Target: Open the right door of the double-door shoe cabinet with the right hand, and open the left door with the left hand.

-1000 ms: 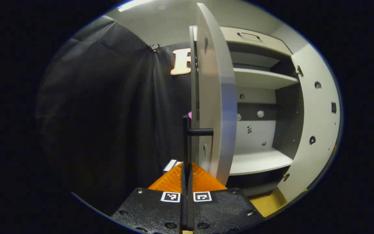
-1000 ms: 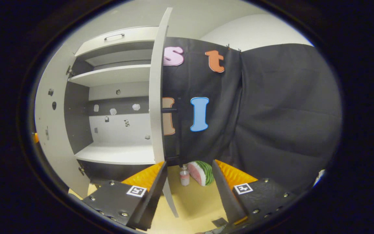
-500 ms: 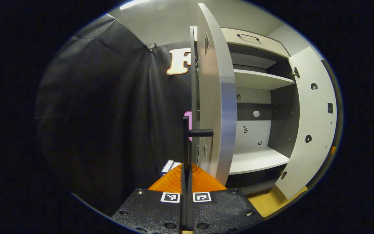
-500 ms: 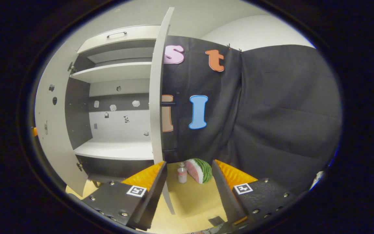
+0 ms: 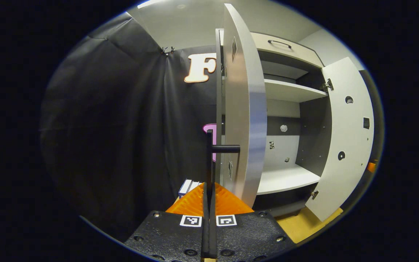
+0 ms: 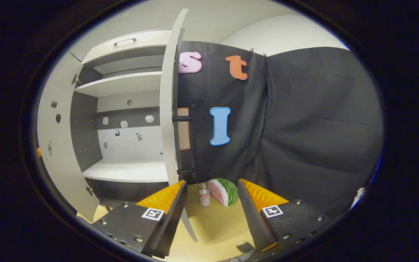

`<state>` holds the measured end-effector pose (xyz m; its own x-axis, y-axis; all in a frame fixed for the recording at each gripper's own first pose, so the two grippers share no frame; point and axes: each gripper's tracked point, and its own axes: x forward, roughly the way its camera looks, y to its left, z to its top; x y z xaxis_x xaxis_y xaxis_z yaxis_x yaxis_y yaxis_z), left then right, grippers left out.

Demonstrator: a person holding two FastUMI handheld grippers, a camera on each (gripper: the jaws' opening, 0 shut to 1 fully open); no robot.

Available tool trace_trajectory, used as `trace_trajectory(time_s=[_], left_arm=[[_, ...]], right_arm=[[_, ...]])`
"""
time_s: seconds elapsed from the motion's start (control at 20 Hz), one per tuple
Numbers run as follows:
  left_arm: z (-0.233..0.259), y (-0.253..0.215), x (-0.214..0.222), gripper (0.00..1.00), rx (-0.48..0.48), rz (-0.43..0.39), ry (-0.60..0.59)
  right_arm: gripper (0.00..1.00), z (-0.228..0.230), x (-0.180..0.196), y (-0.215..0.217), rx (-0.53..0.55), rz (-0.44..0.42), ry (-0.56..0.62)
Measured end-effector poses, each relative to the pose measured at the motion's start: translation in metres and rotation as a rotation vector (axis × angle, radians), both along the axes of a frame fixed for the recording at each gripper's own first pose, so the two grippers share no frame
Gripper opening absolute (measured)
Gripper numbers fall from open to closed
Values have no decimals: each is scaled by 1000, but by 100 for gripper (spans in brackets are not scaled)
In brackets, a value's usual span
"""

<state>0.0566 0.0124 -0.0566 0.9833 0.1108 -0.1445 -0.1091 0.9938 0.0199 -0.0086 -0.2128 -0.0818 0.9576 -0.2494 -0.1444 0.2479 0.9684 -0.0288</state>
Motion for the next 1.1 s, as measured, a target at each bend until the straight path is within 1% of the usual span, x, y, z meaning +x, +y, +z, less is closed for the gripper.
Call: trace_trajectory(time_s=[0.35, 0.7, 0.85, 1.0, 1.05, 1.1], left_arm=[[2, 0, -3, 0, 0, -15, -6], [5, 1, -6, 0, 5, -47, -26], [3, 2, -7, 0, 13, -33, -11], [4, 3, -6, 2, -21, -12, -10], [4, 2, -6, 2, -29, -9, -10], [4, 2, -9, 2, -29, -5, -3]], right_arm=[[82, -2, 7, 3, 4, 10, 0], [83, -5, 9, 2, 40, 19, 0], [82, -6, 7, 0, 31, 22, 2], [83, -6, 5, -3, 26, 20, 3], [89, -6, 2, -4, 27, 20, 4], [89, -7, 2, -5, 26, 19, 4]])
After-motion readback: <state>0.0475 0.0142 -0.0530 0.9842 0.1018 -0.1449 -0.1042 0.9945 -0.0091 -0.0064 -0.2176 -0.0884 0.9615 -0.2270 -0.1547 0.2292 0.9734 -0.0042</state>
